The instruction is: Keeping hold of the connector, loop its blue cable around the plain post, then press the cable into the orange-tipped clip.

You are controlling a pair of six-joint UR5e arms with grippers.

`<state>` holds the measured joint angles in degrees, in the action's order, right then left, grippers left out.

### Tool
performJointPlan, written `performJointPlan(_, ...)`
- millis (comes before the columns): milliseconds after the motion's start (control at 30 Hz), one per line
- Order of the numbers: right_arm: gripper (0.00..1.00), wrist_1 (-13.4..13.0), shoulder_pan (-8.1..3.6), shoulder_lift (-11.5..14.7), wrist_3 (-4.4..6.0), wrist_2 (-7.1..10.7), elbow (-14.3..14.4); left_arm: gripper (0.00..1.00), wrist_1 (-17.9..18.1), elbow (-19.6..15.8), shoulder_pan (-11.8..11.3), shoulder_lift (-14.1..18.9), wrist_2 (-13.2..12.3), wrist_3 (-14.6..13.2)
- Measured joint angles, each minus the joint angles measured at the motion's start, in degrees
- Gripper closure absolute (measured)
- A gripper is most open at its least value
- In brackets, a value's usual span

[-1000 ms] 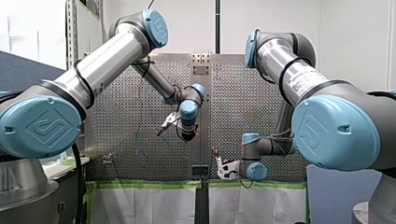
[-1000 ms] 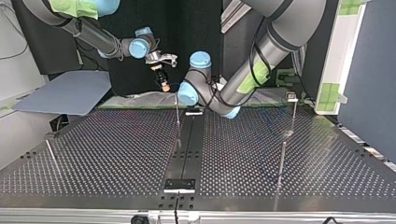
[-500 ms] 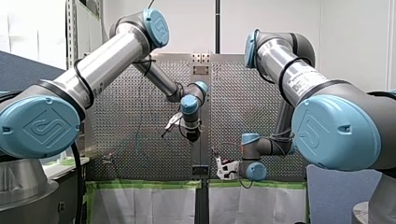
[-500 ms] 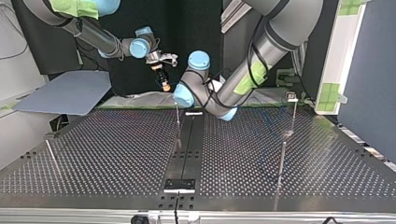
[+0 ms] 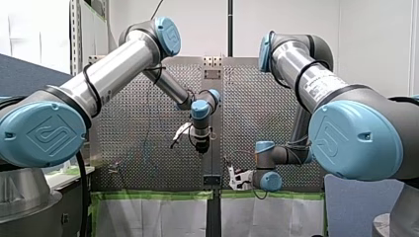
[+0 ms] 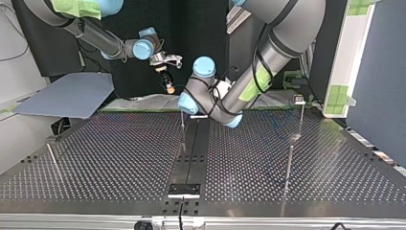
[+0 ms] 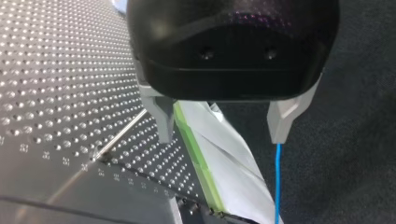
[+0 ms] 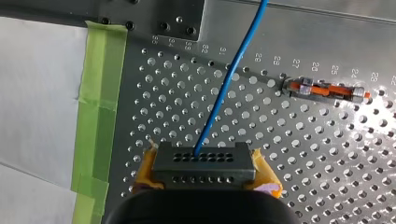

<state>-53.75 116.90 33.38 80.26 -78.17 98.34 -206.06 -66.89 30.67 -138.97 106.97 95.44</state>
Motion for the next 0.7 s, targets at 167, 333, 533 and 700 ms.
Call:
performJointPlan(167, 1.00, 0.0, 0.14, 0.0, 0.00, -0.01, 0.0, 0.01, -3.0, 1.7, -0.1, -1.9, -0.2, 2.1)
performJointPlan(333, 1.00, 0.0, 0.31, 0.0, 0.00, -0.03, 0.0, 0.01, -5.8, 3.4, -0.3, -4.1, -0.6, 1.5)
performJointPlan(533, 1.00, 0.0, 0.46, 0.0, 0.00, 0.02, -0.1, 0.01, -9.0, 6.5, -0.7, -5.9, -2.8, 0.8)
performJointPlan(700, 1.00, 0.0, 0.65, 0.0, -0.05, 0.01, -0.2, 0.01, -11.7, 9.2, -1.0, -6.2, -3.5, 0.7)
